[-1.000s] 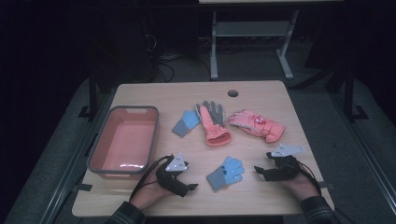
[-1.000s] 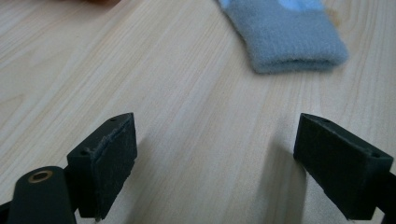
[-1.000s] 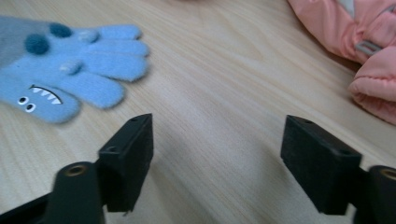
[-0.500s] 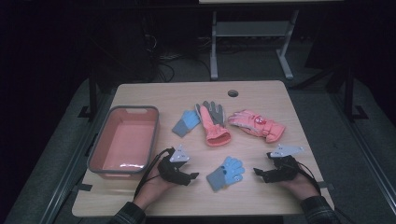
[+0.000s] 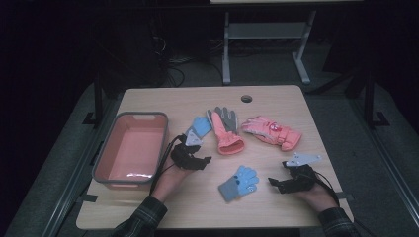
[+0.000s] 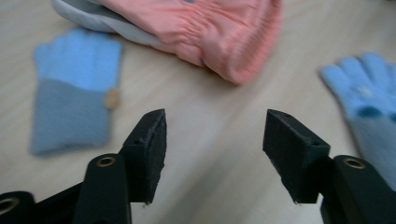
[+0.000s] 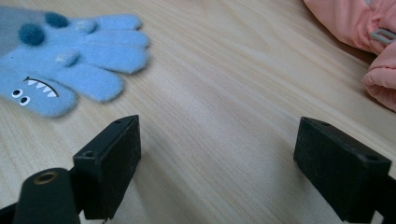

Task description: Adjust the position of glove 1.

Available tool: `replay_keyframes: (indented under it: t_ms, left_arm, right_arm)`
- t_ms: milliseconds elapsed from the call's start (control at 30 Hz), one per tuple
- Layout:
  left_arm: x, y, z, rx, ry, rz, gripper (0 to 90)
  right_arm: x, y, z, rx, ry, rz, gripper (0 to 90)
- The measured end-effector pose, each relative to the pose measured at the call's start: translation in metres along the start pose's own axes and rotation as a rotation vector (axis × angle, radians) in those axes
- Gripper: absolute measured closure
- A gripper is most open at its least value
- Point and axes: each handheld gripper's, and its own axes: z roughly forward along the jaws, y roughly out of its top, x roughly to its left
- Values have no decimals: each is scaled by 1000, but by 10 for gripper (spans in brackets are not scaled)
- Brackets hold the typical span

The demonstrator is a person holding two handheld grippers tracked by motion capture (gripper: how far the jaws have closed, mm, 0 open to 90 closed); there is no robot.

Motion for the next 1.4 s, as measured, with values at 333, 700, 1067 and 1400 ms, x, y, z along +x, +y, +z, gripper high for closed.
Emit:
replay_keyframes:
  t_ms: [333,700,1067,1400]
  left_arm:
    - [31,23,17,7,86,-58,505]
    - [62,42,42,61,178,-73,564]
    - [80,40,67,107,229,-144,524]
    - [84,31,78,143,188,-175,664]
  right_arm:
    - [0,0,0,-1,-1,2,144]
    - [0,0,0,-2,-2,3,144]
    - [0,0,0,-3,-3,6,144]
    - [0,0,0,-3,-4,6,145]
